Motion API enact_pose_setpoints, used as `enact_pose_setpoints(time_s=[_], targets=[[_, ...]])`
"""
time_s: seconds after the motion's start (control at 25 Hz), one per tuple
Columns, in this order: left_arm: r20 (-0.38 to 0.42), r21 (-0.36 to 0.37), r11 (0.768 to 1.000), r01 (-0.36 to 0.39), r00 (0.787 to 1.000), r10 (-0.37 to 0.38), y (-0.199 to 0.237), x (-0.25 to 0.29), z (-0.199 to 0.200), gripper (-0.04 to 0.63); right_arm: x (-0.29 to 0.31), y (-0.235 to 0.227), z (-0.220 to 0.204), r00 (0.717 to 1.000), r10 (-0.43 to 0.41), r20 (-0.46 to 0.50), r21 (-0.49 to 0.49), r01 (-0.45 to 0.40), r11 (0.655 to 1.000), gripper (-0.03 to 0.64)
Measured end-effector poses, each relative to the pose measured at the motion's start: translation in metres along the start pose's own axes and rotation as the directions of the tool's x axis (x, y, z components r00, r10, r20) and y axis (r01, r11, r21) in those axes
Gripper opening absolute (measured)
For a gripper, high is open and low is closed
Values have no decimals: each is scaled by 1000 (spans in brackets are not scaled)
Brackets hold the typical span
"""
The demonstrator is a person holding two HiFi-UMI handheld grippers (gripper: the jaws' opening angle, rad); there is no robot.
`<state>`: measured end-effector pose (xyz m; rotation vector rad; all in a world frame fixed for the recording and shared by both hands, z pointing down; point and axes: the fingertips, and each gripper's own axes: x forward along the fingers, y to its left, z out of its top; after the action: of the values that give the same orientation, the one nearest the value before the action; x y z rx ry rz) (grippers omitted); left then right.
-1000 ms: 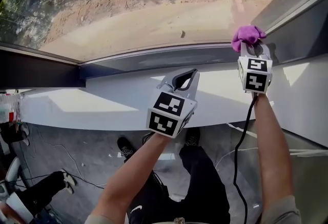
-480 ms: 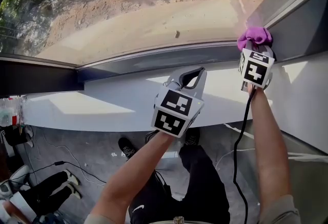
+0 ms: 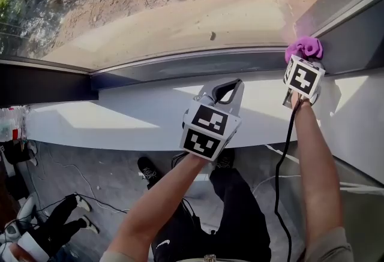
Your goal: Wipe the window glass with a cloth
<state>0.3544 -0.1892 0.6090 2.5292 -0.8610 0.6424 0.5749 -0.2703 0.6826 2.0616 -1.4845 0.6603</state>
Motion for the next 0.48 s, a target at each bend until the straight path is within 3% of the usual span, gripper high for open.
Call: enact_pose_setpoints(time_s=[0.12,0.28,0.4,0.48], targets=[[-13,4,1000,-12,1000,12,8,6,-8,0,8,-2,-7,999,-40,-10,-27,39,999,100],[-24,-1,1000,-24,999,24,20,11,-22,0,23,13,-13,1000,2,-25,-5,-2,1000,100],[-30,-23,999,-32,999,31,29,7,-34,0,23,4,-16,997,-64,-34,-23,63,998,100],[-35,-33,999,-38,999,37,37,0,-42,0,22,9,-14,999,-53,2,-36,53,998,100]])
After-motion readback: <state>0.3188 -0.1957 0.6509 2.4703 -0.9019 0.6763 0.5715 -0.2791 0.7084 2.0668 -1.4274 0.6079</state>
